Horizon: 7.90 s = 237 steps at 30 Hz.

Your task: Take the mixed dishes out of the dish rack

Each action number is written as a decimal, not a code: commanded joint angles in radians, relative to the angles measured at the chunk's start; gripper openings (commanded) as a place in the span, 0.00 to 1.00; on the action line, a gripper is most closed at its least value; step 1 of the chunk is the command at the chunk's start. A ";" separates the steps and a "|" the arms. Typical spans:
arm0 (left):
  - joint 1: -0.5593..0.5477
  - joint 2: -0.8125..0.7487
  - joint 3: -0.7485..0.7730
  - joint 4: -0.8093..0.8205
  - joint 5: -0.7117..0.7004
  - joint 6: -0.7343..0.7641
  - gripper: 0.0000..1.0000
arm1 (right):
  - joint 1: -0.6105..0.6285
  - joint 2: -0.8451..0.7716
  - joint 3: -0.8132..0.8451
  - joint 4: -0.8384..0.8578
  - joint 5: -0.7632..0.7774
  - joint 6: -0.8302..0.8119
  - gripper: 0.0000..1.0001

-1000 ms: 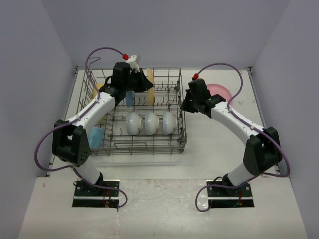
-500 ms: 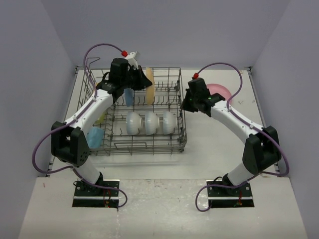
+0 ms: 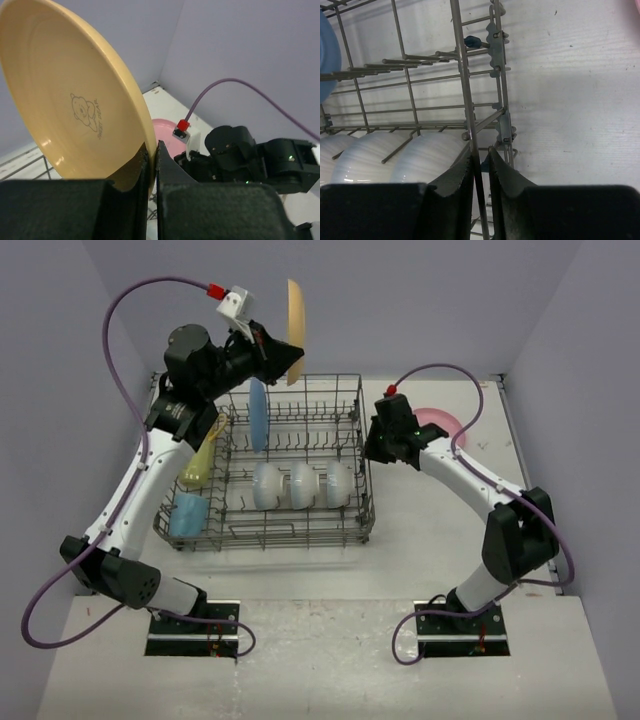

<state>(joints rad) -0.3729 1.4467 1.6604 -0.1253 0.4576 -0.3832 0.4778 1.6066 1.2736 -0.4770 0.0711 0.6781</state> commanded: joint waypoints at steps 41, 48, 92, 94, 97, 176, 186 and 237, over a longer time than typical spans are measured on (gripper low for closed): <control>-0.594 0.009 -0.212 -0.137 -0.547 0.926 0.00 | -0.077 -0.280 0.374 -0.295 -0.117 -0.071 0.95; -0.613 -0.002 -0.194 -0.129 -0.534 0.919 0.00 | -0.077 -0.225 0.340 -0.261 -0.149 -0.052 0.34; 0.140 -0.037 -0.323 -0.100 -0.270 0.086 1.00 | -0.711 0.254 0.105 0.101 -0.100 0.028 0.00; 0.141 -0.028 -0.323 -0.099 -0.264 0.084 1.00 | -0.709 0.269 0.110 0.109 -0.111 0.026 0.00; 0.143 -0.019 -0.321 -0.097 -0.261 0.083 1.00 | -0.711 0.291 0.116 0.113 -0.122 0.028 0.01; 0.207 0.163 -0.303 -0.011 -0.149 0.030 0.00 | 0.047 0.041 0.010 -0.127 0.154 0.001 0.04; 0.207 0.014 -0.237 0.059 -0.044 0.047 0.00 | 0.047 0.053 -0.006 -0.120 0.165 0.024 0.00; -0.342 -0.192 -0.346 -0.129 -0.237 1.016 0.00 | -0.045 -0.321 0.378 -0.291 0.118 0.000 0.99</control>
<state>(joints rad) -0.6781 1.2964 1.3151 -0.3161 0.2989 0.4923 0.4580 1.3212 1.6123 -0.7269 0.1741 0.6781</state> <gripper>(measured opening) 0.088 0.989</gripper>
